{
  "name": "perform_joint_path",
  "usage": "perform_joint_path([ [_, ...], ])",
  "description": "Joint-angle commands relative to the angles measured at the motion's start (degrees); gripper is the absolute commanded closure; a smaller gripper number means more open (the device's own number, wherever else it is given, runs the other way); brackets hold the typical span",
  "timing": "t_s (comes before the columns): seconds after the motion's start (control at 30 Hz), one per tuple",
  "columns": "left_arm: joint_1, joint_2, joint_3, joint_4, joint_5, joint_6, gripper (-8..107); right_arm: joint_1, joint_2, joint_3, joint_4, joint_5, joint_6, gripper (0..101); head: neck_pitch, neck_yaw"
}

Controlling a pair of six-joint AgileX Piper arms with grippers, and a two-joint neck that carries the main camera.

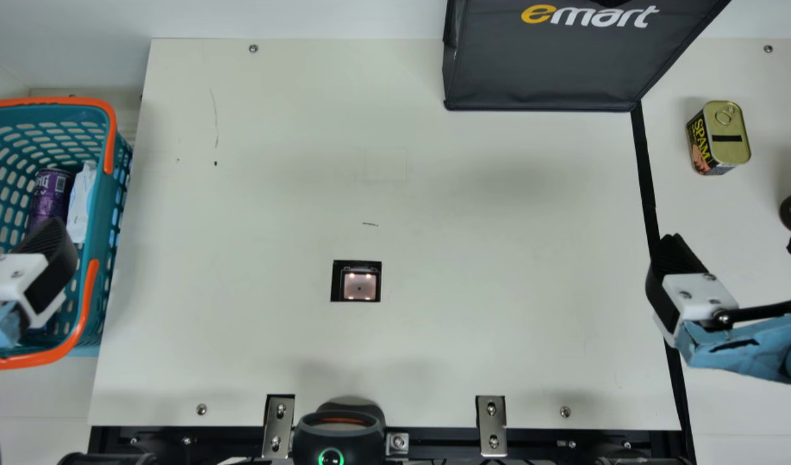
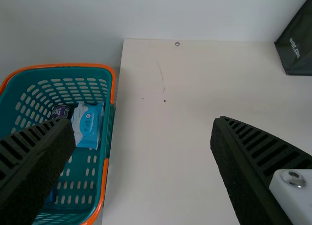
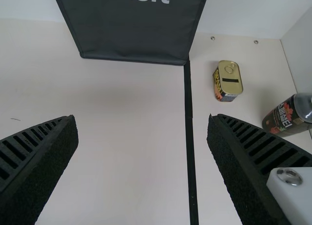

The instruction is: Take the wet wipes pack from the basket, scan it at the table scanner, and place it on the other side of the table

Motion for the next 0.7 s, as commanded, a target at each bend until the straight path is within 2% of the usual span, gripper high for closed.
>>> perform_joint_path([
  [0.0,0.0,0.0,0.0,0.0,0.0,0.0,9,0.0,0.0,0.0,0.0,0.0,0.0,6,-1.7,1.4],
  [0.47,0.0,0.0,0.0,0.0,0.0,0.0,9,0.0,0.0,0.0,0.0,0.0,0.0,6,-1.7,20.1],
  [0.67,0.0,0.0,0.0,0.0,0.0,0.0,9,0.0,0.0,0.0,0.0,0.0,0.0,6,-1.7,20.1],
])
